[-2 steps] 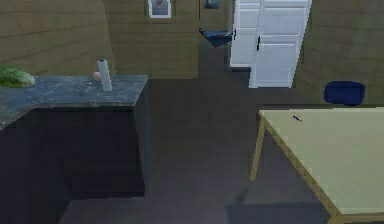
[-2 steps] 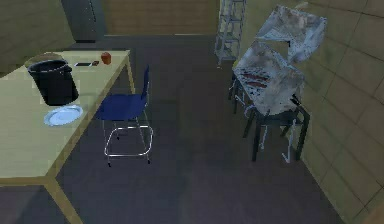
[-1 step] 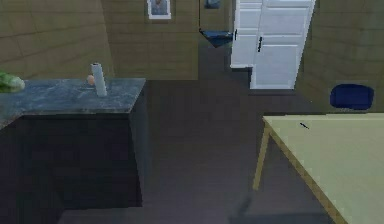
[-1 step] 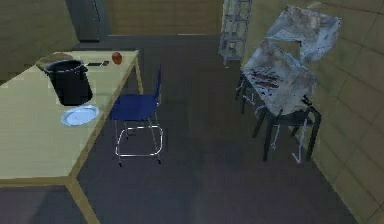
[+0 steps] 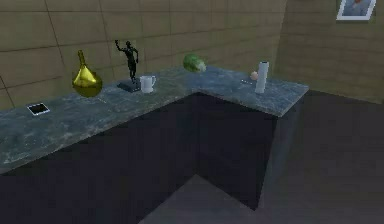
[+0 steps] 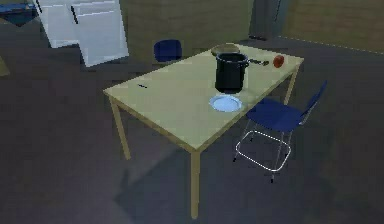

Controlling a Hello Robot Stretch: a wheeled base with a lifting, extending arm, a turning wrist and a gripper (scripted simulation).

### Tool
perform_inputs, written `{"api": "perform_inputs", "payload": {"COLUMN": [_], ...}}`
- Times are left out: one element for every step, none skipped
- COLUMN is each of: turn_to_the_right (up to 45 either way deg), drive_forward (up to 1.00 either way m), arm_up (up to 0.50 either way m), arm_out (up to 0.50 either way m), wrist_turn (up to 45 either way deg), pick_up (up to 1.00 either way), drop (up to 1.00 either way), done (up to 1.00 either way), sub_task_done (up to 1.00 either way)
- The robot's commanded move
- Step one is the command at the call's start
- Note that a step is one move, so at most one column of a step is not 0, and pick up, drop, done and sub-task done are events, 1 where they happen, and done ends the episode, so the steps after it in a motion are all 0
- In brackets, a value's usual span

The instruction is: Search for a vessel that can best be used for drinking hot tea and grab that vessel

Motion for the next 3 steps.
{"api": "perform_inputs", "payload": {"turn_to_the_right": [-24.0,0.0,-45.0], "drive_forward": [0.00,0.60,0.00], "arm_up": [0.00,0.00,0.00], "arm_out": [0.00,0.00,0.00], "wrist_turn": [0.0,0.0,0.0], "pick_up": [0.00,0.00,0.00], "drop": [0.00,0.00,0.00], "done": [0.00,0.00,0.00], "sub_task_done": [0.00,0.00,0.00]}}
